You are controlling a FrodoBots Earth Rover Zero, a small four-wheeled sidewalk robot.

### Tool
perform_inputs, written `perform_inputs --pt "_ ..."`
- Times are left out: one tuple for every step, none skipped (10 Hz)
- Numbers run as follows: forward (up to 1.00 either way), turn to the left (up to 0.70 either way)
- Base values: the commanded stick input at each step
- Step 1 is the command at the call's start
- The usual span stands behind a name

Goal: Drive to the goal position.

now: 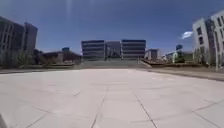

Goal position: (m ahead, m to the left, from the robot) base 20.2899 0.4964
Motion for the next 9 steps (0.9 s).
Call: perform_inputs --pt "0.7 0.02" --pt "0.7 0.02" --pt "0.7 0.02" --pt "0.7 0.02" --pt "0.7 0.02" --pt "0.7 0.02" --pt "0.7 0.02" --pt "0.7 0.02" --pt "0.7 0.02"
